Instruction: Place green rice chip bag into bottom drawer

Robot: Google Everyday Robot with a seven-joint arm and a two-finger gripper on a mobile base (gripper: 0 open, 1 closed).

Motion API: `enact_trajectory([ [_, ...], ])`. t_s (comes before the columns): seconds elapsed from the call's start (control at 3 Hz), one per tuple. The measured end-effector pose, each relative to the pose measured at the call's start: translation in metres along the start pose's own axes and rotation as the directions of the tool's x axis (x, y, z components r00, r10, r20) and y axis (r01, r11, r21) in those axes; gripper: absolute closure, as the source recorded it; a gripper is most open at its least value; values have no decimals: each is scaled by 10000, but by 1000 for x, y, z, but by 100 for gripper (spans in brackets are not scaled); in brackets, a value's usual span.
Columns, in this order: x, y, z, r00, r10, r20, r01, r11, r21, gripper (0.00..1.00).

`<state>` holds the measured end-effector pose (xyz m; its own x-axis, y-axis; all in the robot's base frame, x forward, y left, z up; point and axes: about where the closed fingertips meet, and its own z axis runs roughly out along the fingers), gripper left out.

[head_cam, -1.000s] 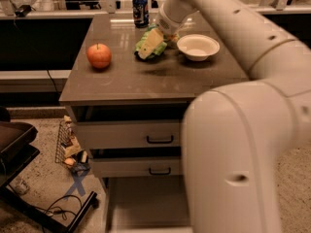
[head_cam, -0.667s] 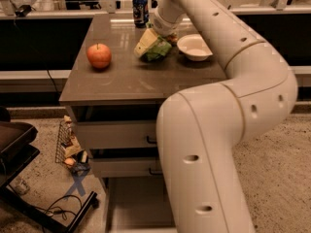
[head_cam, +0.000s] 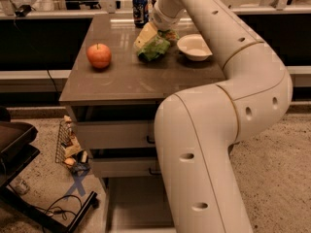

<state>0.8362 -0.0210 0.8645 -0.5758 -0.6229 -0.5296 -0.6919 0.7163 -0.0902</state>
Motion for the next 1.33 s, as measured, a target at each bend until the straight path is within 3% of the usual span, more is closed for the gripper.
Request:
enact_trajectory([
  [1.33,3,4,14,9999,-13,-152,11,9999,-126,95],
])
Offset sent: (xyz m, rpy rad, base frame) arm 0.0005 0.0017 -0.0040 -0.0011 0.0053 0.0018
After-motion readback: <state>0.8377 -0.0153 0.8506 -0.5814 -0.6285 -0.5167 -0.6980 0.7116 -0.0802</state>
